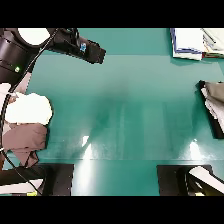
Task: Fold the shirts.
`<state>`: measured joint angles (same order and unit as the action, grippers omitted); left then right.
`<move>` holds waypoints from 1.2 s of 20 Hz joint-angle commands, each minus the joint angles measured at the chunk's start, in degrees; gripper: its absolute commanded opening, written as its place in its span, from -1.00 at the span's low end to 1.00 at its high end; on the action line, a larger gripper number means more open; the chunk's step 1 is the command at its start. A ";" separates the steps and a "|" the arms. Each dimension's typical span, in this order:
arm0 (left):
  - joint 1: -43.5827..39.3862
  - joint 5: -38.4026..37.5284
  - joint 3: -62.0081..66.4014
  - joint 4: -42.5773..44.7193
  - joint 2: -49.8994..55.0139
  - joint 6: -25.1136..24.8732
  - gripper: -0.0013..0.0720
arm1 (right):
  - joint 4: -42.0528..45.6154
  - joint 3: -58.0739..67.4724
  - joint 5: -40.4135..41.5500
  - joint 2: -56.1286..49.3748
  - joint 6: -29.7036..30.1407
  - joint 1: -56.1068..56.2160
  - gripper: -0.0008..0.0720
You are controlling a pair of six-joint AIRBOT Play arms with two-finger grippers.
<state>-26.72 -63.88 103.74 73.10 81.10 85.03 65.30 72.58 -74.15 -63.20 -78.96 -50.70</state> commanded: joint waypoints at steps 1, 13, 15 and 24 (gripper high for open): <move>-0.02 -0.07 0.00 0.00 0.02 0.00 -0.90 | 9.79 -7.76 -1.64 2.60 -0.11 -3.21 0.63; -0.02 0.37 0.00 1.36 0.02 0.04 -0.89 | -5.44 5.86 -0.20 3.13 -0.09 29.99 0.59; -0.02 1.40 0.00 1.16 0.02 0.04 -0.89 | -5.22 7.48 0.66 3.13 -0.04 37.75 -0.26; -0.02 1.99 0.00 1.16 0.02 0.04 -0.89 | -5.29 7.50 1.11 2.89 0.00 49.48 -0.94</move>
<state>-26.72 -62.06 103.74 74.22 81.10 85.08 60.23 80.47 -73.14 -60.27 -78.96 -3.16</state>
